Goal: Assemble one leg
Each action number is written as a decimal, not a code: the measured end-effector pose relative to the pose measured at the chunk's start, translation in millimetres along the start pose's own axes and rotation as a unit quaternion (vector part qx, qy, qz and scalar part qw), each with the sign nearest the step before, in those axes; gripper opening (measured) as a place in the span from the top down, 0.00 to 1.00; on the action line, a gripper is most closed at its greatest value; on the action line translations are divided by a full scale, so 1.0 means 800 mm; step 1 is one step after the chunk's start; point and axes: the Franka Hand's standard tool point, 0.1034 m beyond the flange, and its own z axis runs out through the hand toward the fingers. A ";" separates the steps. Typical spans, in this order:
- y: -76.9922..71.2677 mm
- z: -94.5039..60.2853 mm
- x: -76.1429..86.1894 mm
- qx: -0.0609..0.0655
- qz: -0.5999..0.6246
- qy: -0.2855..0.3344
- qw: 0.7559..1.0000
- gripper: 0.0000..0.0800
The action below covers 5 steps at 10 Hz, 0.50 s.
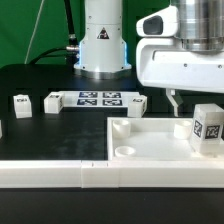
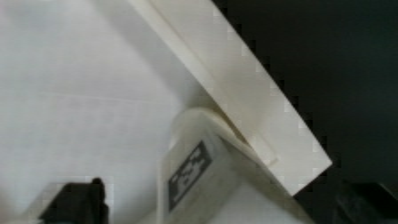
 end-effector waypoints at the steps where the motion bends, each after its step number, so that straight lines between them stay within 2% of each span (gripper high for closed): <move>1: 0.003 0.001 0.001 -0.013 -0.061 0.004 0.998 0.19; 3: 0.001 -0.001 -0.002 -0.048 -0.170 0.010 0.984 0.19; 5: -0.004 -0.002 -0.004 -0.057 -0.254 0.011 0.965 0.19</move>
Offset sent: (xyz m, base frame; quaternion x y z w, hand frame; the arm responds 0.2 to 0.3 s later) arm -0.0018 0.0023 0.0074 -0.0859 0.0114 -0.2104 0.9738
